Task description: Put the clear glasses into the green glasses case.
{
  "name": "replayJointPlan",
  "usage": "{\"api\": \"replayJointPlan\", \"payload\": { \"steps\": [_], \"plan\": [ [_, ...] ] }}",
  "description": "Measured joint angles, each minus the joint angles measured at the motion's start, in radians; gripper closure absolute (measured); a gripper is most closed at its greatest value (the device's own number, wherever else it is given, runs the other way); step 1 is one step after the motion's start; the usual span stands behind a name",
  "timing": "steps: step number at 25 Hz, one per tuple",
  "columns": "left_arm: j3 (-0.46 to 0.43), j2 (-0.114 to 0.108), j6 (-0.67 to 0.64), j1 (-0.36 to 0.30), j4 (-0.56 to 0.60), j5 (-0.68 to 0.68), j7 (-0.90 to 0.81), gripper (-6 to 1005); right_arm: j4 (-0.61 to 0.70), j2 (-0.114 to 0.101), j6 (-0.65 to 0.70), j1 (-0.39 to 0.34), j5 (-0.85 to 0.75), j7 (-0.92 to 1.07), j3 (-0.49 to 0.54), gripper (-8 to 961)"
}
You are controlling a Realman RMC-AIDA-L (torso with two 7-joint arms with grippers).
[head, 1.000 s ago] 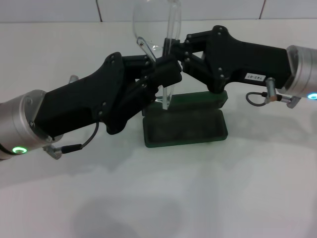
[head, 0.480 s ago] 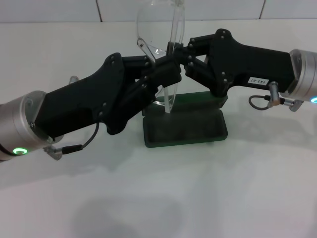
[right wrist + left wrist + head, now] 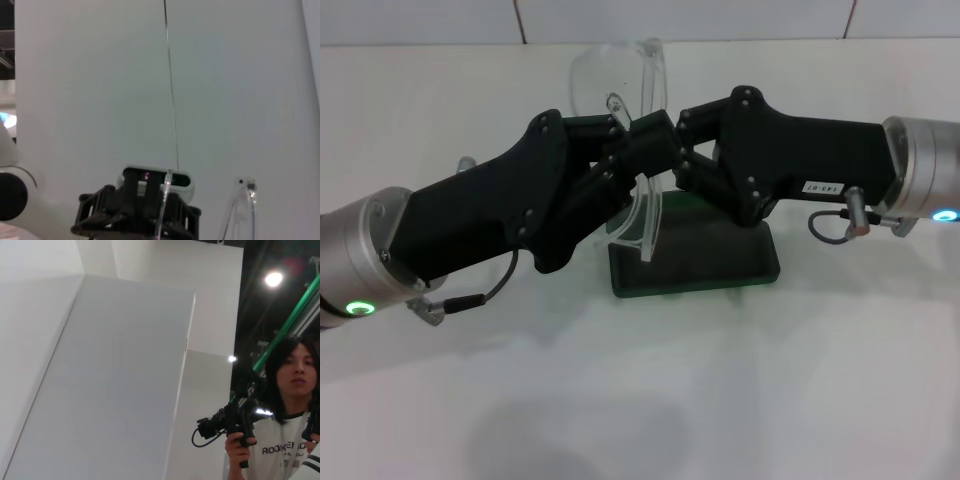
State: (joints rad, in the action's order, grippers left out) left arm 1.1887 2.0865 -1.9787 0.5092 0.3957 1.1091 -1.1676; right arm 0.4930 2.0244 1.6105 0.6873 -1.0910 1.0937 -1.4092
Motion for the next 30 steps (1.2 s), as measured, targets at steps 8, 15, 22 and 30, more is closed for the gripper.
{"api": "replayJointPlan", "payload": {
  "steps": [8,15,22,30],
  "plan": [
    [0.0,0.0,0.0,0.0,0.0,0.0,0.0,904,0.011,0.0,0.0,-0.004,-0.004,-0.001,-0.022,905],
    [0.0,0.0,0.0,-0.001,0.0,0.0,0.0,904,0.014,0.0,-0.004,-0.02,0.01,-0.011,0.014,905],
    [0.0,0.0,0.0,-0.009,0.0,0.001,0.014,903,0.021,0.0,-0.005,-0.038,0.016,-0.012,0.058,905],
    [0.001,0.0,0.027,-0.009,0.0,0.009,0.019,903,0.022,0.001,-0.009,-0.034,0.014,-0.012,0.049,905]
  ]
}}
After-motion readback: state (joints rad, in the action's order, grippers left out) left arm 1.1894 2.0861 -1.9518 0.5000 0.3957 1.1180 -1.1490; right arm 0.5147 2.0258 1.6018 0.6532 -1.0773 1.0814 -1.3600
